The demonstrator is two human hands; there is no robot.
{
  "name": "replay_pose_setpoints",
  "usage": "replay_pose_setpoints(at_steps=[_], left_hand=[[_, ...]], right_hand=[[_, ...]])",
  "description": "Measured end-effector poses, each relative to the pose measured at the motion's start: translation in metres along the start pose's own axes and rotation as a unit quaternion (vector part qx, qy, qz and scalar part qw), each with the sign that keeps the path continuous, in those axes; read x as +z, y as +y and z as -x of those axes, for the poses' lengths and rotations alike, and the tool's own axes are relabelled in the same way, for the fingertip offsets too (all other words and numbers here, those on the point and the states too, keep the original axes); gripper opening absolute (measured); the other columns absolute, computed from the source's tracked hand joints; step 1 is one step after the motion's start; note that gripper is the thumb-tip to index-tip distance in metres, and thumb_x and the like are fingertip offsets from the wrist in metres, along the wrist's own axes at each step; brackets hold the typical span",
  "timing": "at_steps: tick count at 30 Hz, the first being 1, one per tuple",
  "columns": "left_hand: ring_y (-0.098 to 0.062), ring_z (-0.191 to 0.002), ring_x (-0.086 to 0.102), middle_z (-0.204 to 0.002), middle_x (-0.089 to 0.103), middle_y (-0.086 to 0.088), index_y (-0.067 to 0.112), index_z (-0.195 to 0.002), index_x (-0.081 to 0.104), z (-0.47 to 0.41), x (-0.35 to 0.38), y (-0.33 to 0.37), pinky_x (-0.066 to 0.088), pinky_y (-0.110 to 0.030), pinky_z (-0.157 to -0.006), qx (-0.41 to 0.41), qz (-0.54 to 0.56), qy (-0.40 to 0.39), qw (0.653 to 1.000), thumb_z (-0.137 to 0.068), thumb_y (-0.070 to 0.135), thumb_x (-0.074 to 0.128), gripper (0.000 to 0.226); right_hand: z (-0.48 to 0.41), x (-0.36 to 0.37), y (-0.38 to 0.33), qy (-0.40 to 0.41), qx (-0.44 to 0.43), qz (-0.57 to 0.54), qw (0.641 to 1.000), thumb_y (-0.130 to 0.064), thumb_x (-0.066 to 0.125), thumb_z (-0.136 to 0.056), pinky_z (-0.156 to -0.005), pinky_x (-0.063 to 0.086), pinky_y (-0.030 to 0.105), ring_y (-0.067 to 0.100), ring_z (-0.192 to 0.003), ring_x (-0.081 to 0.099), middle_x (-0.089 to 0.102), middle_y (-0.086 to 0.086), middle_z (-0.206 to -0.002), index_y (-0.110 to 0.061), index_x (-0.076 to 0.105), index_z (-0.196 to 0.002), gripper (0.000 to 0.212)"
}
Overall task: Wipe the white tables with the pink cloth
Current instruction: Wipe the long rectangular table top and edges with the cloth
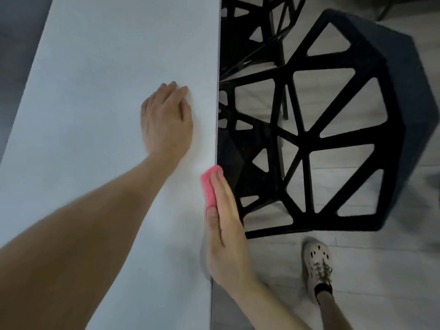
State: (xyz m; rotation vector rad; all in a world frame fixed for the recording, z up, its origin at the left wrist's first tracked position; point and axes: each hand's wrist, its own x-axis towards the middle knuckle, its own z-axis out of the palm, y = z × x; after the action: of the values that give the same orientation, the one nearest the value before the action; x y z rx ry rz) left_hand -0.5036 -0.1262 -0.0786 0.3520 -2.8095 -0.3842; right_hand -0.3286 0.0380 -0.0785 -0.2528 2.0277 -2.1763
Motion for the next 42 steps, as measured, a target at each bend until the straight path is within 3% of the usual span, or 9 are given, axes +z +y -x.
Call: replay_pose_setpoints(at_steps=[6, 8, 10, 17, 22, 25, 28, 34, 42], left_hand=[[-0.018, -0.144, 0.053, -0.15, 0.064, 0.0, 0.019, -0.138, 0.071, 0.086, -0.041, 0.004, 0.041, -0.043, -0.123, 0.065, 0.038, -0.044, 0.996, -0.108, 0.02, 0.053, 0.035], [-0.021, -0.147, 0.051, -0.152, 0.061, -0.001, 0.019, -0.14, 0.069, 0.134, -0.056, -0.008, 0.038, -0.043, -0.124, 0.107, 0.018, -0.055, 0.992, -0.109, 0.018, 0.054, 0.034], [-0.023, -0.155, 0.043, -0.161, 0.054, -0.003, 0.019, -0.149, 0.063, 0.171, -0.064, -0.018, 0.032, -0.047, -0.128, 0.124, -0.008, -0.081, 0.989, -0.112, 0.021, 0.049, 0.04], [-0.017, -0.168, 0.015, -0.178, 0.029, -0.002, 0.024, -0.167, 0.041, 0.191, -0.059, -0.017, 0.019, -0.054, -0.134, 0.103, -0.032, -0.119, 0.987, -0.115, 0.029, 0.036, 0.053], [-0.019, -0.168, 0.016, -0.178, 0.029, -0.004, 0.023, -0.167, 0.041, 0.192, -0.058, -0.015, 0.019, -0.054, -0.134, 0.113, -0.042, -0.112, 0.986, -0.114, 0.028, 0.036, 0.053], [-0.018, -0.168, 0.016, -0.178, 0.029, -0.002, 0.024, -0.167, 0.041, 0.191, -0.058, -0.016, 0.018, -0.054, -0.134, 0.112, -0.038, -0.103, 0.988, -0.114, 0.028, 0.035, 0.053], [-0.018, -0.167, 0.017, -0.177, 0.03, -0.002, 0.024, -0.167, 0.042, 0.192, -0.057, -0.017, 0.019, -0.054, -0.134, 0.111, -0.037, -0.102, 0.988, -0.114, 0.028, 0.036, 0.053], [-0.018, -0.168, 0.016, -0.178, 0.029, -0.002, 0.024, -0.166, 0.042, 0.191, -0.057, -0.016, 0.018, -0.053, -0.134, 0.109, -0.043, -0.105, 0.988, -0.114, 0.029, 0.035, 0.053], [-0.017, -0.167, 0.017, -0.178, 0.03, 0.0, 0.026, -0.167, 0.041, 0.189, -0.057, -0.017, 0.018, -0.051, -0.134, 0.115, -0.047, -0.095, 0.988, -0.116, 0.032, 0.033, 0.052]], right_hand=[[-0.117, -0.009, 0.014, 0.033, 0.034, 0.039, 0.998, -0.018, 0.032, -0.118, -0.135, 0.02, 0.033, 0.004, -0.162, 0.025, 0.031, -0.005, -0.176, -0.018, 0.032, -0.168, 0.05], [-0.156, -0.011, 0.018, 0.043, 0.045, 0.054, 0.997, -0.026, 0.031, -0.116, -0.136, 0.018, 0.044, 0.006, -0.161, 0.027, 0.034, -0.006, -0.174, -0.02, 0.033, -0.168, 0.053], [-0.145, -0.009, 0.016, 0.037, 0.035, 0.066, 0.997, -0.028, 0.03, -0.115, -0.135, 0.02, 0.048, 0.008, -0.162, 0.027, 0.033, -0.005, -0.175, -0.02, 0.031, -0.169, 0.055], [0.073, 0.003, -0.008, -0.025, 0.045, 0.064, 0.997, -0.012, 0.033, -0.119, -0.134, 0.016, 0.028, 0.003, -0.165, 0.011, 0.013, -0.018, -0.179, -0.022, 0.022, -0.171, 0.054], [-0.045, 0.003, 0.002, 0.032, 0.059, 0.1, 0.993, -0.017, 0.033, -0.119, -0.134, 0.025, 0.036, 0.003, -0.162, 0.023, 0.026, -0.008, -0.177, -0.019, 0.027, -0.171, 0.052], [-0.126, -0.01, 0.011, 0.036, 0.043, 0.097, 0.994, -0.015, 0.034, -0.117, -0.133, 0.018, 0.027, 0.009, -0.163, 0.023, 0.027, -0.002, -0.178, -0.015, 0.028, -0.17, 0.053], [-0.1, -0.006, 0.01, 0.037, 0.031, 0.068, 0.997, -0.013, 0.034, -0.117, -0.129, 0.019, 0.018, 0.007, -0.162, 0.025, 0.028, -0.004, -0.177, -0.016, 0.028, -0.17, 0.054], [0.07, 0.009, -0.001, 0.01, 0.055, 0.043, 0.998, -0.009, 0.035, -0.119, -0.134, 0.021, 0.032, 0.004, -0.164, 0.016, 0.02, -0.013, -0.179, -0.018, 0.026, -0.17, 0.053], [-0.084, -0.01, 0.012, 0.018, 0.058, 0.082, 0.995, -0.016, 0.036, -0.117, -0.133, 0.022, 0.029, 0.005, -0.161, 0.026, 0.03, -0.007, -0.176, -0.02, 0.027, -0.171, 0.055]])
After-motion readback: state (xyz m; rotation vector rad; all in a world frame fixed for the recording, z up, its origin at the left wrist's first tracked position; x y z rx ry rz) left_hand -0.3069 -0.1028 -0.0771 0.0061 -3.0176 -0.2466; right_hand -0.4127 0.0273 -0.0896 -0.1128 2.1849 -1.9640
